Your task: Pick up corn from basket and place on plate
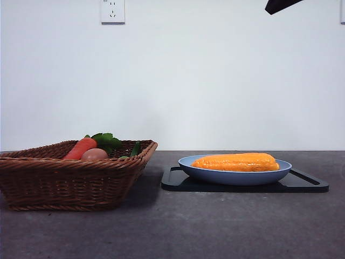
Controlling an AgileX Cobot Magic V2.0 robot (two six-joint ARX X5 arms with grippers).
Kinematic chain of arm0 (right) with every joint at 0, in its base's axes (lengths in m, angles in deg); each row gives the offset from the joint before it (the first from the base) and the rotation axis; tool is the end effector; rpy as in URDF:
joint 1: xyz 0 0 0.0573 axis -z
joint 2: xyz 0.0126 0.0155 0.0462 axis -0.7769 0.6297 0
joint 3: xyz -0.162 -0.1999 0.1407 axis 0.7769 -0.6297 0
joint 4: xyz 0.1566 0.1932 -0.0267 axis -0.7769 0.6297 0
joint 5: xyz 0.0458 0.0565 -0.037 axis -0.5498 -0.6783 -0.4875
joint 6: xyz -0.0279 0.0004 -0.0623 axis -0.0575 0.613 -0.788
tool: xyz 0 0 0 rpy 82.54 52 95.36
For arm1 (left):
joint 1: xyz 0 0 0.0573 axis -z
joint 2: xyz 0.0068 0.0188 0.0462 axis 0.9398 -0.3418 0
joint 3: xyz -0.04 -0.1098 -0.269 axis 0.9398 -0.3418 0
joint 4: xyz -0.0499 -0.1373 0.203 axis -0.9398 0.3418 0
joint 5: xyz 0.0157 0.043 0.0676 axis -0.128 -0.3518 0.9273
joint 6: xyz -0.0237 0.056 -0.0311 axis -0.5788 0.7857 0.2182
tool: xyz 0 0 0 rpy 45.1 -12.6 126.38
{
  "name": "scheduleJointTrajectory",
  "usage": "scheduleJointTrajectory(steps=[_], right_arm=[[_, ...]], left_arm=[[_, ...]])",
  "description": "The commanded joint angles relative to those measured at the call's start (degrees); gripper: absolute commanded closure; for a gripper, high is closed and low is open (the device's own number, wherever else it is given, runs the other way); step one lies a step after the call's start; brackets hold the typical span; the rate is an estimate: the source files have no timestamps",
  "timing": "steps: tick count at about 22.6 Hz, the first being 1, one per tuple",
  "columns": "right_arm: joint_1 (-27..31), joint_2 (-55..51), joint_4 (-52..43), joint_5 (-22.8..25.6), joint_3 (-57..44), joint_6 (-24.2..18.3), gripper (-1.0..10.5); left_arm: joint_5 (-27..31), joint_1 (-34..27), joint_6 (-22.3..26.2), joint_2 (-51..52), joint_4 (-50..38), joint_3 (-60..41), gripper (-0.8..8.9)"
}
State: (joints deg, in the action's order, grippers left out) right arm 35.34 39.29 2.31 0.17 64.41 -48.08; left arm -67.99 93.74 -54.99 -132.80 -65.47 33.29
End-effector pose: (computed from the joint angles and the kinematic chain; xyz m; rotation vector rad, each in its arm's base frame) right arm 0.2215 0.0846 0.3867 0.0061 0.6555 0.7066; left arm 0.2159 -0.1079 0.4581 0.1575 0.1662 -0.6643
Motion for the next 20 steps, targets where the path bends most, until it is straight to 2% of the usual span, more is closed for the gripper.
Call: scheduleJointTrajectory(steps=[1,4,9,16,20], right_arm=[[-0.2,0.5,-2.5,-0.1,0.9,-0.5,9.4],[-0.2,0.5,-5.0,-0.1,0.9,-0.5,9.4],[-0.2,0.5,-7.9,-0.1,0.9,-0.5,9.4],[-0.2,0.5,-11.2,-0.1,0.9,-0.5,9.4],[-0.2,0.5,-12.1,-0.1,0.9,-0.5,9.4]], left_arm=[[0.0,-6.8,1.5,6.1,-3.5,-5.3,8.06],[0.0,-15.6,1.5,16.1,-8.5,-15.1,8.06],[0.0,-22.9,1.5,27.3,-16.0,-28.9,8.06],[0.3,-25.4,1.4,38.6,-27.2,-47.7,8.06],[0.4,-25.4,1.3,43.6,-30.6,-56.7,8.06]])
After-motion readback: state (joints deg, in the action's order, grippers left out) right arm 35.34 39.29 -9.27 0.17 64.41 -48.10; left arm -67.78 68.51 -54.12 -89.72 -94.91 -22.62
